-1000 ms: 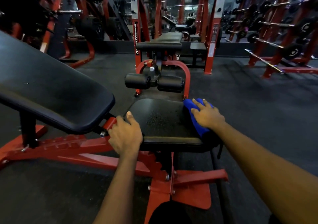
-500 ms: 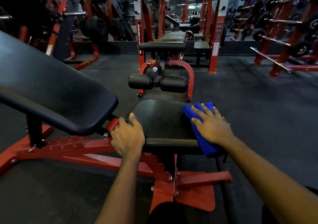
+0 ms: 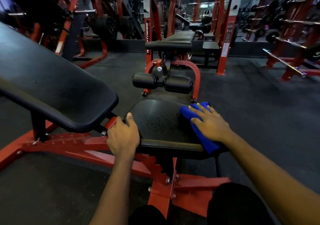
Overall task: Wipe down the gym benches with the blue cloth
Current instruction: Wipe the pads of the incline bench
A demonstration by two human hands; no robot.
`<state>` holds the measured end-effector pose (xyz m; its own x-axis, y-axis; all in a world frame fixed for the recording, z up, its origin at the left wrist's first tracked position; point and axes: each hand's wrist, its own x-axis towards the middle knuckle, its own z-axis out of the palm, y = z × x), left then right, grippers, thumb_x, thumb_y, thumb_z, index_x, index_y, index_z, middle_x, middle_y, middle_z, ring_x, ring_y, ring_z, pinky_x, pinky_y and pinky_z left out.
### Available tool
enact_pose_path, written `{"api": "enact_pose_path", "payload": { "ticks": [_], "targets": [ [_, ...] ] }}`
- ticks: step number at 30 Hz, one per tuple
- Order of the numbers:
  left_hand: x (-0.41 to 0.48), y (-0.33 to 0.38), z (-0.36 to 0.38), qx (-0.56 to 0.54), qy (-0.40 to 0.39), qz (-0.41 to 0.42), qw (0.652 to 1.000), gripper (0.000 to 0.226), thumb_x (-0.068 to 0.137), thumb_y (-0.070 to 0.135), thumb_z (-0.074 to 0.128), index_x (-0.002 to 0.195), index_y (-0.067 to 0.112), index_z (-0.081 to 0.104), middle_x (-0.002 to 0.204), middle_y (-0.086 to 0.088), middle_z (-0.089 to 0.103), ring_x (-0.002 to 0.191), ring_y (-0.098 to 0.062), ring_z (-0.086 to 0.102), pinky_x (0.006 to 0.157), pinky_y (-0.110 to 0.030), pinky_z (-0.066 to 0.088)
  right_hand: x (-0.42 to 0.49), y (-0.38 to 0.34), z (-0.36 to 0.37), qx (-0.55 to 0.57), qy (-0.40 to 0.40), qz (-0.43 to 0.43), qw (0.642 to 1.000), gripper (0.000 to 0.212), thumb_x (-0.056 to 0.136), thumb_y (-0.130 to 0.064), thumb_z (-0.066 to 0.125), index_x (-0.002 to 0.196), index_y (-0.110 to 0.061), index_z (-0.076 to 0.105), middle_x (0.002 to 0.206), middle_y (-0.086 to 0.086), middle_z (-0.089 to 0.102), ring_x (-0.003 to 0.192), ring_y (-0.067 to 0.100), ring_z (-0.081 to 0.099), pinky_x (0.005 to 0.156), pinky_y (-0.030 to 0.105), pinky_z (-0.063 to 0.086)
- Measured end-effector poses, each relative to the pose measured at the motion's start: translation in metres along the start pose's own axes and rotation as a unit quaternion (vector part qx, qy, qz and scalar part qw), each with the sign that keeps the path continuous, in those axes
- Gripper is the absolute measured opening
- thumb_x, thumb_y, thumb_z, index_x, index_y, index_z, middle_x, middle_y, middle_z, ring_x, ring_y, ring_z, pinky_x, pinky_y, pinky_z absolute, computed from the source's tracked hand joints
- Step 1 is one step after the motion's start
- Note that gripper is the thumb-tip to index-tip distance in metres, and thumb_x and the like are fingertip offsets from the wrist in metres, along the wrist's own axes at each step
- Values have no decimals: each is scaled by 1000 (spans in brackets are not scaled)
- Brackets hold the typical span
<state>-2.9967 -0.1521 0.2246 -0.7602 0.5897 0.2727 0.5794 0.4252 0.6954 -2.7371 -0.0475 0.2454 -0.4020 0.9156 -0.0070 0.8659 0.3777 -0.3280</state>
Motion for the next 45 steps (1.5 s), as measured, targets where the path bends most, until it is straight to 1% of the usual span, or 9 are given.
{"api": "enact_pose_path", "payload": {
  "ticks": [6,10,12,19,25,29,33,38,45],
  "targets": [
    [-3,2,-2,7,4,-14,1000,51,99,54,29,108,15,60,105,-16,66,99,-40,59,75,-42,41,63,-25,-16,-40,-48,26,998,53,101,-51,27,152,-50,14,163,-10,17,146,30,27,115,52,24],
    [-4,5,-4,6,3,-20,1000,48,101,49,29,110,14,60,106,-16,65,100,-39,59,74,-40,38,32,-5,-6,-46,-28,-74,996,51,104,-48,27,153,-50,12,164,-15,4,151,22,9,120,56,10],
    [-6,8,-6,7,0,-21,1000,45,102,45,29,111,13,59,107,-16,64,100,-39,58,73,-38,35,24,7,-5,-20,-28,-77,996,50,103,-48,29,151,-53,13,163,-19,4,151,19,6,120,56,8],
    [-10,12,-7,3,22,-49,999,37,104,33,30,113,14,61,111,-17,64,102,-39,58,74,-37,32,90,-45,-12,-59,-51,-29,997,50,102,-46,27,152,-47,20,161,-4,28,142,29,35,112,48,28],
    [-9,13,-6,-22,35,-71,997,35,103,30,32,109,13,62,111,-18,64,104,-39,57,77,-39,33,60,-12,-7,-55,-61,-164,983,49,104,-46,27,150,-53,12,163,-18,7,151,21,13,119,57,12],
    [-9,14,-6,-11,37,-69,997,35,103,31,32,110,13,61,110,-18,64,103,-39,57,76,-38,32,79,-26,-10,-57,-73,-92,991,48,102,-54,24,148,-59,13,163,-18,9,148,28,21,114,63,17],
    [-12,15,-8,-5,32,-71,997,37,104,32,31,110,13,61,110,-16,64,102,-38,57,76,-37,32,91,-48,-11,-38,-70,-65,995,50,100,-52,27,149,-55,18,162,-11,21,144,30,32,113,59,25],
    [-13,16,-11,-11,27,-69,997,35,103,32,32,110,13,62,110,-16,64,102,-38,58,76,-37,32,50,-34,-7,-56,-45,-68,995,49,103,-47,23,151,-52,13,164,-15,4,150,27,12,115,64,12],
    [-13,16,-14,-20,10,-69,997,36,103,32,31,111,13,60,115,-17,63,105,-39,57,79,-41,36,3,-31,-4,-32,-13,-35,999,50,103,-43,22,152,-50,13,164,-16,-1,152,24,-3,110,74,-1]
  ]
}}
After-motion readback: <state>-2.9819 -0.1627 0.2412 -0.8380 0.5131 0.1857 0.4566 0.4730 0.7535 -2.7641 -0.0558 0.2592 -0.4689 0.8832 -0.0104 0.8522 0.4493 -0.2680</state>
